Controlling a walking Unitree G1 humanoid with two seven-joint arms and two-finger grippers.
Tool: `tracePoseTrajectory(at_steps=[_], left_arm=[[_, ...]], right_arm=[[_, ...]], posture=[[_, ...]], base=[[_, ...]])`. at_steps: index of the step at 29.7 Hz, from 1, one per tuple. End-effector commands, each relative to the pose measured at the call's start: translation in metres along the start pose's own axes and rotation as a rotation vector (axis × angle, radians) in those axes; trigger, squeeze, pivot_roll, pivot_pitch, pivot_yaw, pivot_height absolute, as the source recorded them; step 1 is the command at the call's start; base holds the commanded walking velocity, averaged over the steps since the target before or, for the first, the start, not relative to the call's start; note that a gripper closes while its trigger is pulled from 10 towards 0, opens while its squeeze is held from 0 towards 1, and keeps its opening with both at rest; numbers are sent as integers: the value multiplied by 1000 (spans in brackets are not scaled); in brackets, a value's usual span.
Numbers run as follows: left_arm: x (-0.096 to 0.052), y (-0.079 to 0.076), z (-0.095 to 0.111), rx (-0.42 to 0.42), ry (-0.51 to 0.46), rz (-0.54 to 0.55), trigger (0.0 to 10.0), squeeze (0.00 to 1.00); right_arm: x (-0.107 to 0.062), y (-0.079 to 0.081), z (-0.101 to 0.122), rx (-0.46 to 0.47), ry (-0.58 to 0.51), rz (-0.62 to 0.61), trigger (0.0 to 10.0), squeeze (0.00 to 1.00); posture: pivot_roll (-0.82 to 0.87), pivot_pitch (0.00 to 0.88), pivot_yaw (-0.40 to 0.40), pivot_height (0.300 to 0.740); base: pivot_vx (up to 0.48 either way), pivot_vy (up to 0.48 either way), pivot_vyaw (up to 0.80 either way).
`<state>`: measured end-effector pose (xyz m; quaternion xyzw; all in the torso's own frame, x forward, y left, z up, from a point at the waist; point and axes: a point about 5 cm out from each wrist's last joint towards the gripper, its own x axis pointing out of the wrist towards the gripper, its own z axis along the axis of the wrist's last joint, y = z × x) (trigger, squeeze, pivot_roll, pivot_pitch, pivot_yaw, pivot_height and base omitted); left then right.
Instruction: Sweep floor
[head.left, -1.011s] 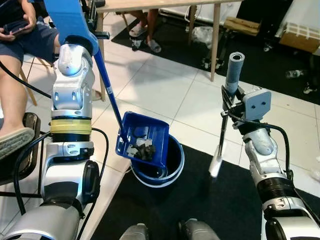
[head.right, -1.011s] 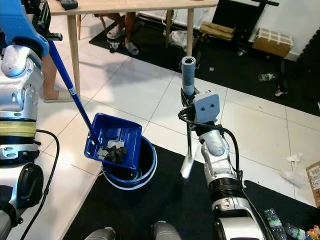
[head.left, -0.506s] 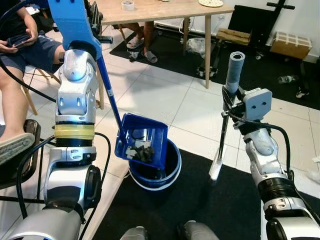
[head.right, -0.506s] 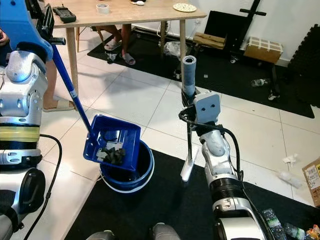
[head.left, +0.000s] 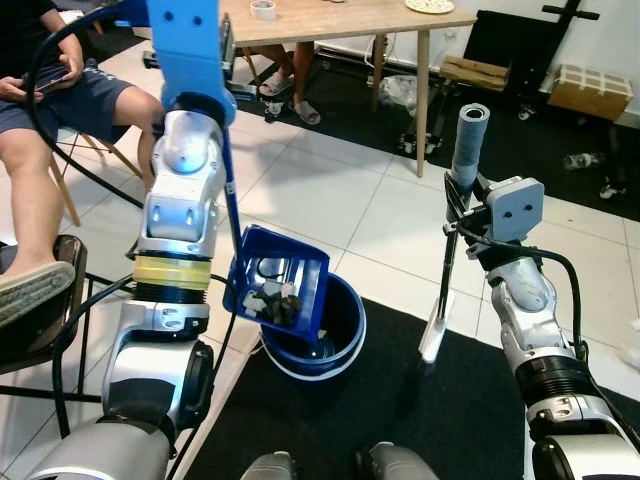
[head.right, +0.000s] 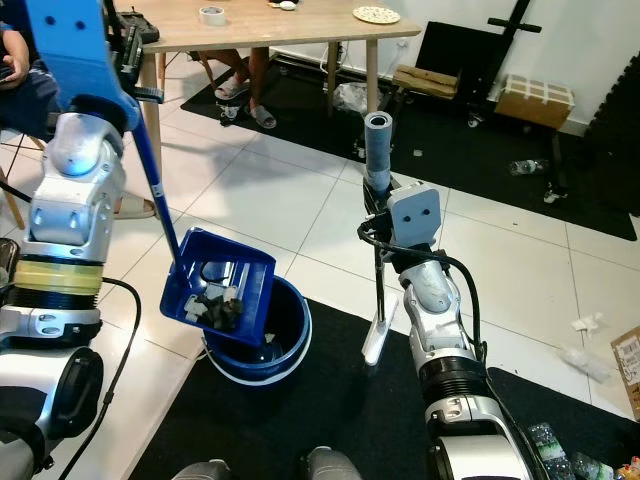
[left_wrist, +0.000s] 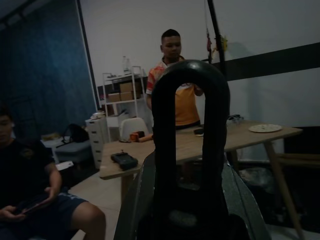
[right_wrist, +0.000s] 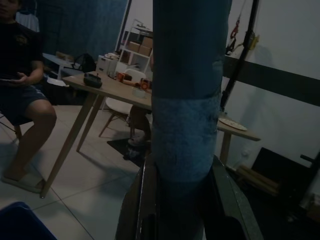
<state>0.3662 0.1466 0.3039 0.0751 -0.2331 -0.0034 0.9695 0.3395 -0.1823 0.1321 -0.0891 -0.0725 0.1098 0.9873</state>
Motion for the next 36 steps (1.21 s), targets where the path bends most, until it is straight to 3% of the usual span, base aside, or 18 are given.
tracePoseTrajectory(at_steps=[1, 3, 12, 21, 24, 25, 29, 36], left_arm=[[3, -10, 26, -13, -115, -22, 10000, 0], [1, -27, 29, -23, -132, -70, 10000, 0], [1, -53, 39, -12, -183, -117, 10000, 0], [2, -53, 43, 10, -206, -86, 10000, 0], [3, -49, 42, 48, -218, -67, 10000, 0], [3, -47, 42, 105, -238, -57, 10000, 0], [2, -48, 43, 183, -268, -62, 10000, 0], [-1, -53, 41, 202, -277, -82, 10000, 0]], right_arm=[[0, -2, 4, -15, -24, -4, 10000, 0], [0, -2, 3, -14, -23, -6, 10000, 0], [0, -2, 3, -15, -23, -11, 10000, 0], [1, -2, 3, -14, -23, -13, 10000, 0], [1, -2, 3, -13, -23, -13, 10000, 0], [1, -2, 3, -12, -23, -13, 10000, 0], [1, -2, 3, -12, -23, -12, 10000, 0], [1, -2, 3, -13, -23, -12, 10000, 0]], posture=[[43, 19, -30, 740], [39, 17, -26, 740], [34, 14, -24, 740], [34, 12, -22, 740], [35, 11, -21, 740], [37, 13, -22, 740], [37, 13, -22, 740], [37, 13, -23, 740]], base=[[0, 0, 0], [0, 0, 0], [0, 0, 0], [0, 0, 0], [0, 0, 0], [0, 0, 0], [0, 0, 0], [0, 0, 0]])
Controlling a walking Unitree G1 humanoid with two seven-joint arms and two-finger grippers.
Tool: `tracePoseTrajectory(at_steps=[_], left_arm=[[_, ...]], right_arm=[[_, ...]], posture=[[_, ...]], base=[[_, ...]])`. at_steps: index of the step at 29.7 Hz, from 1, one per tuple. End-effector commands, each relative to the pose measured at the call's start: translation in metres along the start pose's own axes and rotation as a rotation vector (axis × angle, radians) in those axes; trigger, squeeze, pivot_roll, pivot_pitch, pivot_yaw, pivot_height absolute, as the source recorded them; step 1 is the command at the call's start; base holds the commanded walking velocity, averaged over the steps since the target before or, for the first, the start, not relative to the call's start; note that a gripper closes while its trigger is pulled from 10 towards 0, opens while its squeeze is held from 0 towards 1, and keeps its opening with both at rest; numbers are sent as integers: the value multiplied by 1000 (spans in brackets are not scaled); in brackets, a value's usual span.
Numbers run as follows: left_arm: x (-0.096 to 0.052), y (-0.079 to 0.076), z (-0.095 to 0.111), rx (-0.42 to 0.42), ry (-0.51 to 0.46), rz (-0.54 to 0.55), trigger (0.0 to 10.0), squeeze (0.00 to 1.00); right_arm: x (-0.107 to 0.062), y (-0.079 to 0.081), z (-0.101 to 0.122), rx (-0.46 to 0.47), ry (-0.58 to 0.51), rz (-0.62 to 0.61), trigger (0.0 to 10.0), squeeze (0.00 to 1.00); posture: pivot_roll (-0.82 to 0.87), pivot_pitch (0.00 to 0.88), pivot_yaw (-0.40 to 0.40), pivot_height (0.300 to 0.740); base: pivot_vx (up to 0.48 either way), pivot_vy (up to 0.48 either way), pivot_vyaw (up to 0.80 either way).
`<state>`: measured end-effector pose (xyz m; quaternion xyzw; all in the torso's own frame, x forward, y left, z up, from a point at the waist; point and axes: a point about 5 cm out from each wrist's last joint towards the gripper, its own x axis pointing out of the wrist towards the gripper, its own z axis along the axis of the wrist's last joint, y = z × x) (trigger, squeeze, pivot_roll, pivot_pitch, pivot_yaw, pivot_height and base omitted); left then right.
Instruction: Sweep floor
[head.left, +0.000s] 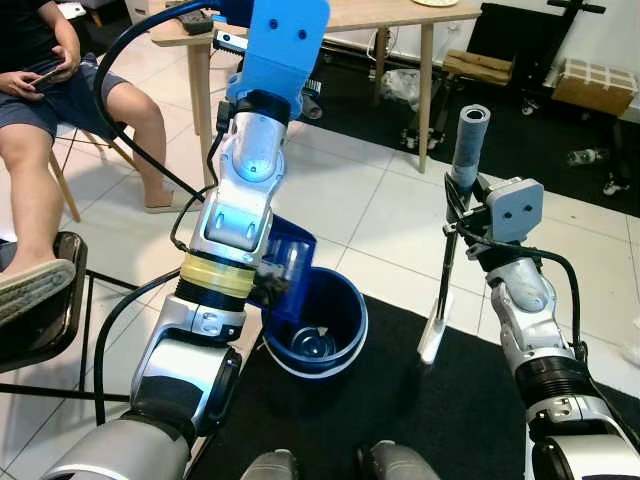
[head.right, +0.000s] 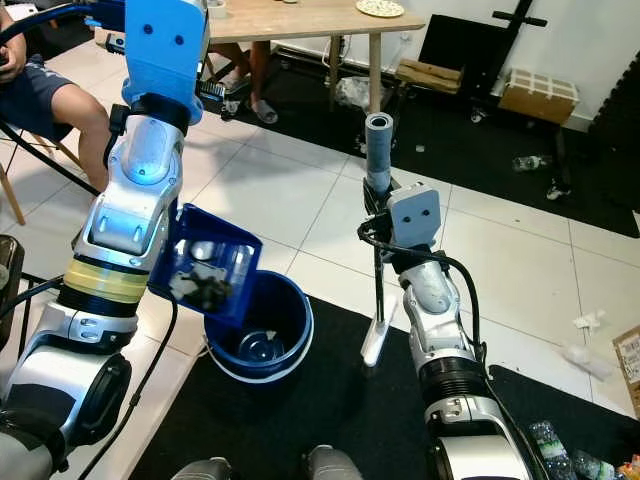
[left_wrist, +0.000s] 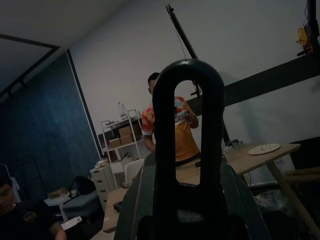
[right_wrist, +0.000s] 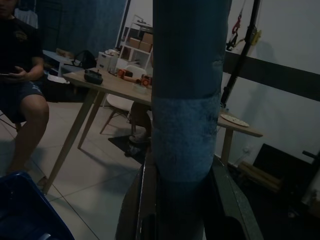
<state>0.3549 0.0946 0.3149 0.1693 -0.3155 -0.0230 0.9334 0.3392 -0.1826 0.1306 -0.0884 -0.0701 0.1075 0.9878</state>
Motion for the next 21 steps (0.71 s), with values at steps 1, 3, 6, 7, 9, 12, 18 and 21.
tracePoseTrajectory(at_steps=[1, 3, 6, 7, 9, 12, 18, 21], left_arm=[[6, -1, 19, 30, -100, -7, 10000, 0], [5, -1, 19, 48, -108, -13, 10000, 0], [5, -3, 19, 69, -121, -17, 10000, 0], [5, -3, 19, 69, -121, -17, 10000, 0], [4, -5, 19, 76, -128, -15, 10000, 0], [4, -6, 19, 74, -129, -9, 10000, 0], [1, -18, 17, 53, -129, 0, 10000, 0], [-1, -27, 19, 48, -140, -21, 10000, 0]], right_arm=[[1, -2, 4, -15, -28, -7, 10000, 0], [1, -2, 4, -15, -28, -7, 10000, 0], [1, -2, 4, -15, -27, -7, 10000, 0], [1, -2, 4, -15, -27, -7, 10000, 0], [1, -2, 4, -16, -28, -6, 10000, 0], [1, -2, 4, -16, -28, -5, 10000, 0], [1, -2, 4, -19, -28, -3, 10000, 0], [1, -3, 4, -21, -26, -3, 10000, 0]], posture=[[37, 13, -23, 740], [37, 13, -23, 740], [35, 10, -22, 740], [35, 10, -22, 740], [33, 8, -22, 740], [33, 8, -22, 740], [26, 6, -24, 740], [26, 6, -24, 740]], base=[[0, 0, 0], [0, 0, 0], [0, 0, 0], [0, 0, 0], [0, 0, 0], [0, 0, 0], [0, 0, 0], [0, 0, 0]])
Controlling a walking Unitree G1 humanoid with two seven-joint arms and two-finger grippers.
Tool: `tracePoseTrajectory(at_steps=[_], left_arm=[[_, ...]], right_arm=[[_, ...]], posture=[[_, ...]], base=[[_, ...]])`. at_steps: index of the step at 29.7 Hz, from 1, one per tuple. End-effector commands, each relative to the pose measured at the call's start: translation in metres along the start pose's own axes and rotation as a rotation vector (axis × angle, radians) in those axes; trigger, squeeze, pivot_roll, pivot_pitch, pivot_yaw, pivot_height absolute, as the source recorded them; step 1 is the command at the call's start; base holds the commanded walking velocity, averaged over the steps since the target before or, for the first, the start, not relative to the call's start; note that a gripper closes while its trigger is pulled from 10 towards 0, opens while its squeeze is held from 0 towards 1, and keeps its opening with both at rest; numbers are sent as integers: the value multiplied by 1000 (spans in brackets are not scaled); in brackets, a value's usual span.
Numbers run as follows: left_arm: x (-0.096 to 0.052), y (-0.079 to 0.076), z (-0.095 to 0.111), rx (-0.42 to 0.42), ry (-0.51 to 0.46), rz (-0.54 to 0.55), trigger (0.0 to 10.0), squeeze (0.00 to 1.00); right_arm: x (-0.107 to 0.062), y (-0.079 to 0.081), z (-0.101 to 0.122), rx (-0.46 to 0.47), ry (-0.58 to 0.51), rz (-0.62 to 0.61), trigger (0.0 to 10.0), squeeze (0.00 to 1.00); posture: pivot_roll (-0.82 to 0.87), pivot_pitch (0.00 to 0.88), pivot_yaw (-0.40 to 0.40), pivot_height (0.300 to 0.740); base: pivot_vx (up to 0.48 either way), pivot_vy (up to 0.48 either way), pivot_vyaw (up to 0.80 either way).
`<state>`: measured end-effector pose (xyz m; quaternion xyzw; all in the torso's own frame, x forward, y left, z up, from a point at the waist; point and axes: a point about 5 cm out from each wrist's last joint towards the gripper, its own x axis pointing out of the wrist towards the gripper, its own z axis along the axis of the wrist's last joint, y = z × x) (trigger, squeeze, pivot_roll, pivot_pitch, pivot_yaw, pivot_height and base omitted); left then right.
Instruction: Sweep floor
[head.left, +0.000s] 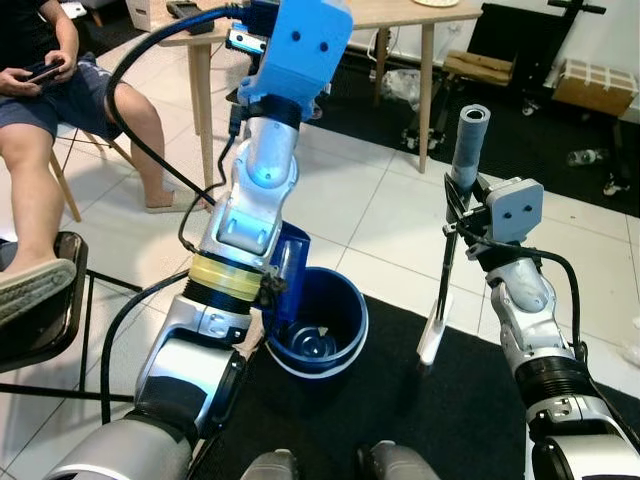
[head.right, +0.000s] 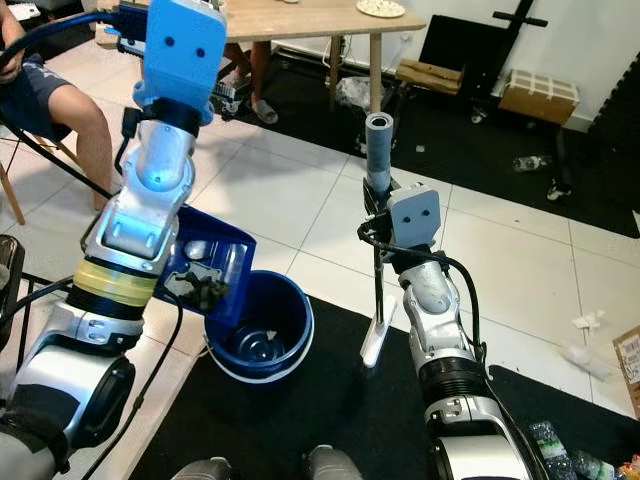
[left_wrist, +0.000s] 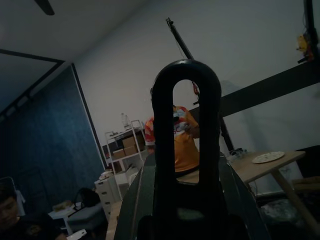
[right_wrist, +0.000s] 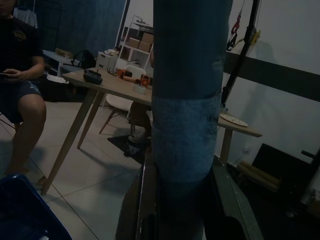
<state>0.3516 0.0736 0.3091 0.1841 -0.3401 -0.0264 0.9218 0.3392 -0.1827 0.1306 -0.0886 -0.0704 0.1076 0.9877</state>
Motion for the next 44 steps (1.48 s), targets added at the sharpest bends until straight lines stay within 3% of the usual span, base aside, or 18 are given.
tracePoseTrajectory(at_steps=[1, 8, 13, 18, 27, 33, 44], left_arm=[[3, -8, 16, 14, -90, -19, 10000, 0], [4, -18, 20, -4, -106, -42, 10000, 0], [6, -35, 30, -34, -141, -80, 10000, 0], [5, -46, 38, -9, -187, -96, 10000, 0], [5, -51, 41, 13, -213, -98, 10000, 0], [3, -61, 48, 69, -263, -84, 10000, 0], [3, -66, 47, 107, -265, -55, 10000, 0]], right_arm=[[1, -3, 4, -21, -25, -3, 10000, 0], [1, -2, 3, -19, -24, -1, 10000, 0], [0, -1, 3, -16, -23, -5, 10000, 0], [-2, -2, 1, -16, -19, -11, 10000, 0], [-2, -2, 1, -16, -18, -11, 10000, 0], [-2, -2, 1, -16, -19, -11, 10000, 0], [-2, -1, 1, -16, -19, -11, 10000, 0]], posture=[[26, 6, -24, 740], [26, 6, -24, 740], [21, 11, -13, 740], [19, 12, -13, 740], [17, 12, -13, 740], [13, 12, -12, 740], [12, 13, -11, 740]], base=[[0, 0, 0], [0, 0, 0], [0, 0, 0], [0, 0, 0], [0, 0, 0], [0, 0, 0], [0, 0, 0]])
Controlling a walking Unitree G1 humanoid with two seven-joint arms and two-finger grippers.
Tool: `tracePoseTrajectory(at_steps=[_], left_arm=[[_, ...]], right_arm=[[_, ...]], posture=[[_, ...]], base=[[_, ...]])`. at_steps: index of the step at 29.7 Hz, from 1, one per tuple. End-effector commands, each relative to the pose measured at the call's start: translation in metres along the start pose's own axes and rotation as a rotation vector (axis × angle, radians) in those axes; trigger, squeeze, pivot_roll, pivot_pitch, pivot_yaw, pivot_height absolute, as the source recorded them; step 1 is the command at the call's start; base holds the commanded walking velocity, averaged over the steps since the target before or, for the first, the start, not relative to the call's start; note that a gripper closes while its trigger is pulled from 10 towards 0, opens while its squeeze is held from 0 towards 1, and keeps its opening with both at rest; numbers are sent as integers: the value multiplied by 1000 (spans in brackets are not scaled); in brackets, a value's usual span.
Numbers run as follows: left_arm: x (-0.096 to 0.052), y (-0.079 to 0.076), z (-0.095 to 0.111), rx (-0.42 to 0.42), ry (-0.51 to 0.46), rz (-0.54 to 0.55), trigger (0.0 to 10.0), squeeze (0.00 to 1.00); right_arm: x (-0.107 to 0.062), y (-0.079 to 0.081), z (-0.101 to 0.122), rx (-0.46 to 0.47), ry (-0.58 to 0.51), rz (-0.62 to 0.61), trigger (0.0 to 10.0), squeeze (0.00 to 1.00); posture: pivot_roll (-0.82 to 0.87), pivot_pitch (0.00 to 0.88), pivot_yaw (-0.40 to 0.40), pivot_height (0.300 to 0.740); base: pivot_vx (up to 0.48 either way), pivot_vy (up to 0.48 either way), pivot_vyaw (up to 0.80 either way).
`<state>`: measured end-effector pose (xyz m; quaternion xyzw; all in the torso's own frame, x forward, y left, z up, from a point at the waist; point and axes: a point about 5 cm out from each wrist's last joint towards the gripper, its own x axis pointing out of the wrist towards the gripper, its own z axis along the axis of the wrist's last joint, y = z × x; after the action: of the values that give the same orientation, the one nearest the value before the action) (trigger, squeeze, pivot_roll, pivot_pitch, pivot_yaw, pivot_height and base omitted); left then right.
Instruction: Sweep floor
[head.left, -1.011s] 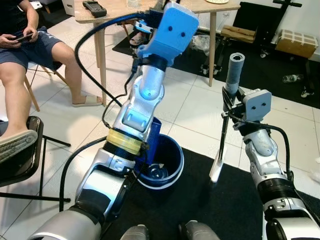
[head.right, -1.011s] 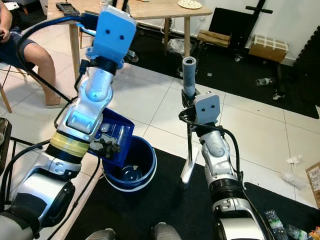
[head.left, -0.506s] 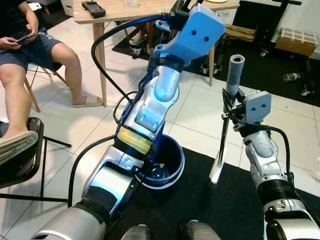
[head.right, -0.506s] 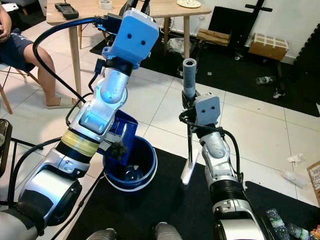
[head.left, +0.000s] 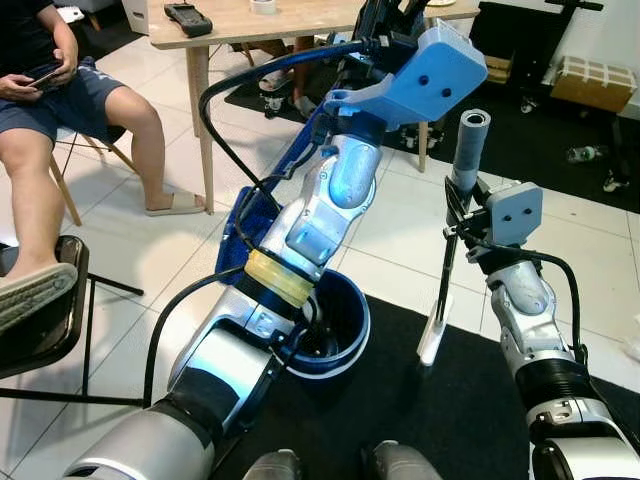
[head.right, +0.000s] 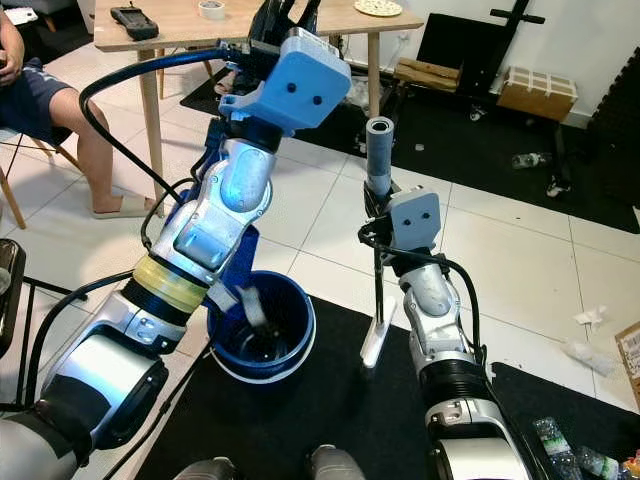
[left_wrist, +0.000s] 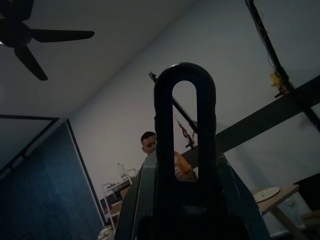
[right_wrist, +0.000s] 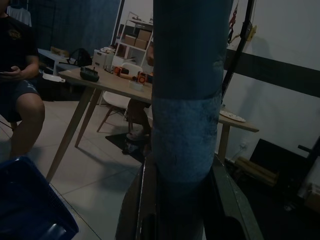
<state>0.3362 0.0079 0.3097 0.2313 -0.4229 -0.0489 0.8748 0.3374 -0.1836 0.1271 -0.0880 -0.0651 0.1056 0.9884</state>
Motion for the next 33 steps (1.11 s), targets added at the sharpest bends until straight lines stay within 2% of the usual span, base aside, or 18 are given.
tracePoseTrajectory(at_steps=[1, 21, 25, 26, 29, 33], left_arm=[[6, -5, 15, 16, -73, -4, 10000, 0], [2, -5, 9, 4, -32, 63, 10000, 0], [1, -7, 6, -36, 5, 65, 10000, 0], [0, -9, -2, -134, 103, 76, 10000, 0], [-3, -12, -8, -181, 159, 72, 10000, 0], [-4, -13, -7, -155, 137, 65, 10000, 0]], right_arm=[[0, -2, 5, -18, -30, -8, 10000, 0], [0, -1, 5, -19, -30, -5, 10000, 0], [1, -2, 6, -22, -31, -3, 10000, 0], [1, -2, 6, -24, -31, -3, 10000, 0], [0, -4, 6, -26, -30, -5, 10000, 0], [-1, -4, 5, -28, -29, -5, 10000, 0]], posture=[[12, 13, -11, 740], [8, 13, -14, 740], [8, 13, -14, 740], [8, 13, -14, 740], [-4, 11, -16, 740], [-3, 10, -16, 740]], base=[[0, 0, 0], [0, 0, 0], [0, 0, 0], [0, 0, 0], [0, 0, 0], [0, 0, 0]])
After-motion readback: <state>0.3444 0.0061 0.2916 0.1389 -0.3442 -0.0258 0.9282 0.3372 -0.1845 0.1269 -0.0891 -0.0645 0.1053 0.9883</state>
